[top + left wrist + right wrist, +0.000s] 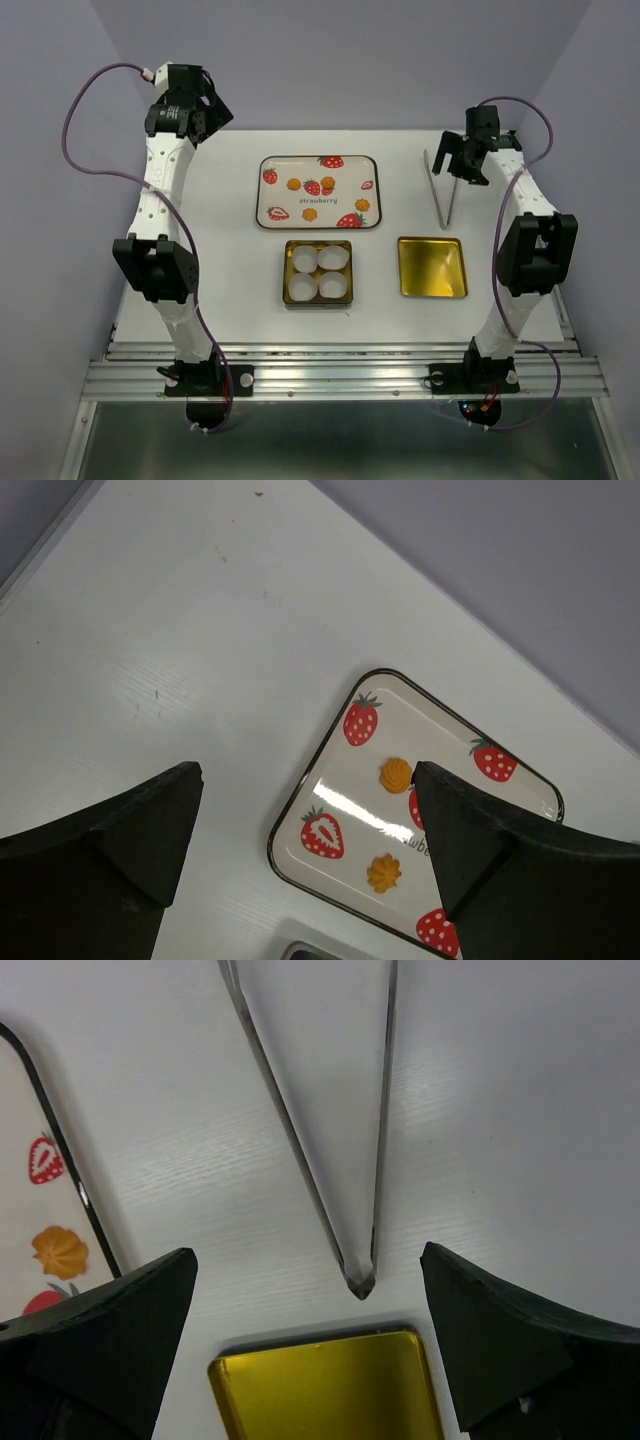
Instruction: Pack the cookies
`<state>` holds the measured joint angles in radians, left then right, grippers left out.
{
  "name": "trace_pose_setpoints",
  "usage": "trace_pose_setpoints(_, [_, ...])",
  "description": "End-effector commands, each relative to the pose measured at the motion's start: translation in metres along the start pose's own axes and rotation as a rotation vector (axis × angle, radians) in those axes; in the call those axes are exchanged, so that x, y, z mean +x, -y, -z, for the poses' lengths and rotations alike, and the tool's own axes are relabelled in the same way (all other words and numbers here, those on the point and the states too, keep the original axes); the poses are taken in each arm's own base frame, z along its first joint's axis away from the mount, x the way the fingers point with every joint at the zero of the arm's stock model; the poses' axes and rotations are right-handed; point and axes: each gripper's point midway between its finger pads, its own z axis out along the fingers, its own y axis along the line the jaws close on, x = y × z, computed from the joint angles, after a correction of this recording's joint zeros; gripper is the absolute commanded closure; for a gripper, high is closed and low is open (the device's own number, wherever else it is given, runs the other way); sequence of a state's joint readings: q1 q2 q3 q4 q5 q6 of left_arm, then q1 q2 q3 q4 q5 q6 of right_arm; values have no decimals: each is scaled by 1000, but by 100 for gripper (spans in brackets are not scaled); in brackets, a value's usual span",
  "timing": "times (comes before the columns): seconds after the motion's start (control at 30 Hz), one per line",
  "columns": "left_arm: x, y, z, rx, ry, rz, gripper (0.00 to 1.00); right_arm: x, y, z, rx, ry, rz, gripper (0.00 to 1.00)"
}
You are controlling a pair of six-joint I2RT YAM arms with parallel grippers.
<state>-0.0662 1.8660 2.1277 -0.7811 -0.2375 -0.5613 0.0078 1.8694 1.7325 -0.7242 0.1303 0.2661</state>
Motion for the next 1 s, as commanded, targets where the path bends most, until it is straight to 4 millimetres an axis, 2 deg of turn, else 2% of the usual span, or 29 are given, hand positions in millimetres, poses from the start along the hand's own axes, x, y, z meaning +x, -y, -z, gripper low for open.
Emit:
trace_pose_setpoints(0.0, [5, -1, 9, -4, -14, -6, 1, 12, 5, -18, 1, -47, 88, 0])
trace_pose_setpoints(0.13, [20, -4, 2, -16, -50, -10, 1, 31, 9, -39, 17, -108, 122, 0])
trace_pose_setpoints(0.23, [30, -5, -1, -26, -61, -21, 1, 46, 0, -60, -34, -167, 148, 0])
trace_pose_setpoints(0.3, [35, -4, -3, -25, -67, -19, 1, 47, -4, -64, -62, -176, 168, 0])
trace_pose_setpoints(0.43, [42, -6, -8, -33, -74, -24, 1, 46, 0, -79, -29, -173, 179, 0])
trace_pose_setpoints(0.97, [44, -8, -24, -51, -58, -50, 1, 59, 16, -120, 58, -154, 207, 0])
